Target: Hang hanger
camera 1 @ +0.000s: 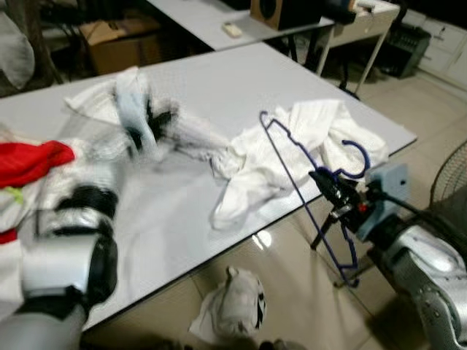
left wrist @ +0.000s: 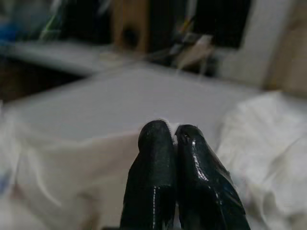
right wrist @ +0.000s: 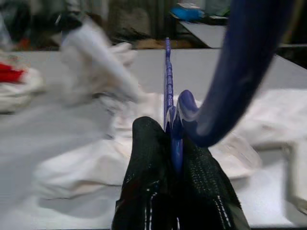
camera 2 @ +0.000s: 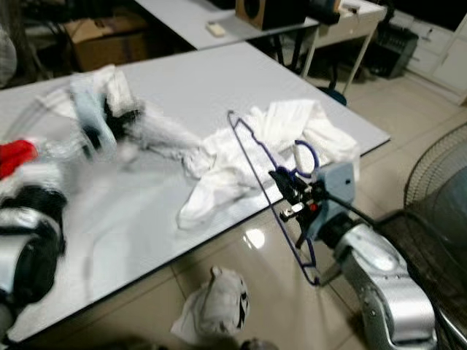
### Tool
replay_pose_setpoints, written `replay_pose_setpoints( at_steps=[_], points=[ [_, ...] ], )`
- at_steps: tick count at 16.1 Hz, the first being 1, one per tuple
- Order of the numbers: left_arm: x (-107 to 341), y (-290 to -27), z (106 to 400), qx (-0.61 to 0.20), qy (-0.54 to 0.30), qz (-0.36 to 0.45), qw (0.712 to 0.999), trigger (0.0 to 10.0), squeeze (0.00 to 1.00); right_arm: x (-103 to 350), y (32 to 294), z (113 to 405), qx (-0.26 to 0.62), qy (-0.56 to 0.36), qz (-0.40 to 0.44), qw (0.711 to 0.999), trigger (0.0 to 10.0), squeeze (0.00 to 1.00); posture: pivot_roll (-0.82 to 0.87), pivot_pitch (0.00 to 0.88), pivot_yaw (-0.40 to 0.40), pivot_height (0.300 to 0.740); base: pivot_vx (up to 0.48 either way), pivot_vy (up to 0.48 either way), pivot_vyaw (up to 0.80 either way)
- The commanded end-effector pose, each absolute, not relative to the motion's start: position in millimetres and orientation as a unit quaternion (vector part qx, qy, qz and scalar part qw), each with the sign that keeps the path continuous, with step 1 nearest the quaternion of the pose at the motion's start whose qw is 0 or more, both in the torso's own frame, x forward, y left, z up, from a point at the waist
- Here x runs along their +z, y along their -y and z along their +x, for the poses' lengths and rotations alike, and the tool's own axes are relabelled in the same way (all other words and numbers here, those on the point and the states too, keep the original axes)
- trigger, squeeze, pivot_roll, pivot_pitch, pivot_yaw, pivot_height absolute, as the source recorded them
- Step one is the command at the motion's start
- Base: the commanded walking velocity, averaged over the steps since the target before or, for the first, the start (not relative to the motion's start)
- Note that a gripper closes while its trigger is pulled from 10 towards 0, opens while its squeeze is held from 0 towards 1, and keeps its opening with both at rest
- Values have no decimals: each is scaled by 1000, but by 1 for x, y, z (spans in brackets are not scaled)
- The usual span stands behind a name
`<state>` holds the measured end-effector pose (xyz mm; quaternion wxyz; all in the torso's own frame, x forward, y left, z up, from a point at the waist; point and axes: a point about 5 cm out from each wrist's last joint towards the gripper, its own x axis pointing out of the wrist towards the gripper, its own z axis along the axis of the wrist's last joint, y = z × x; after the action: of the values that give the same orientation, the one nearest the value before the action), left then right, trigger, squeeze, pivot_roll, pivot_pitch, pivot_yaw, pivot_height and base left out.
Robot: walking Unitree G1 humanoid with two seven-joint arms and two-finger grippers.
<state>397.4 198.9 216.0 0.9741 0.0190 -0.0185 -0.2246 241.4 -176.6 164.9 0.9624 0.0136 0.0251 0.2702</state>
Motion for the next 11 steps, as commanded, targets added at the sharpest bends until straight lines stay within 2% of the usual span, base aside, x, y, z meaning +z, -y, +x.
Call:
replay_pose_setpoints(
  at_steps=[1, 3, 6, 9, 11],
  points=[
    [246, -194, 394, -270, 64, 14, 961, 0, 0, 173, 178, 239, 290, -4, 19, 957, 10000, 0, -137, 0, 17, 740, 0, 0, 0],
    [295, -194, 376, -334, 140, -18, 932, 0, 0, 176, 172, 230, 341, -3, 26, 940, 10000, 0, -125, 0, 24, 740, 0, 0, 0],
    [314, -204, 359, -365, 160, -9, 917, 0, 0, 175, 172, 220, 365, -5, 30, 931, 10000, 0, -116, 0, 47, 740, 0, 0, 0],
    [314, -214, 356, -318, 130, -16, 939, 0, 0, 176, 173, 213, 380, -7, 35, 924, 10000, 0, -119, 0, 56, 740, 0, 0, 0],
    [314, -213, 356, -310, 116, -40, 943, 0, 0, 176, 175, 212, 378, -7, 31, 925, 10000, 0, -119, 0, 56, 740, 0, 0, 0]
  ],
)
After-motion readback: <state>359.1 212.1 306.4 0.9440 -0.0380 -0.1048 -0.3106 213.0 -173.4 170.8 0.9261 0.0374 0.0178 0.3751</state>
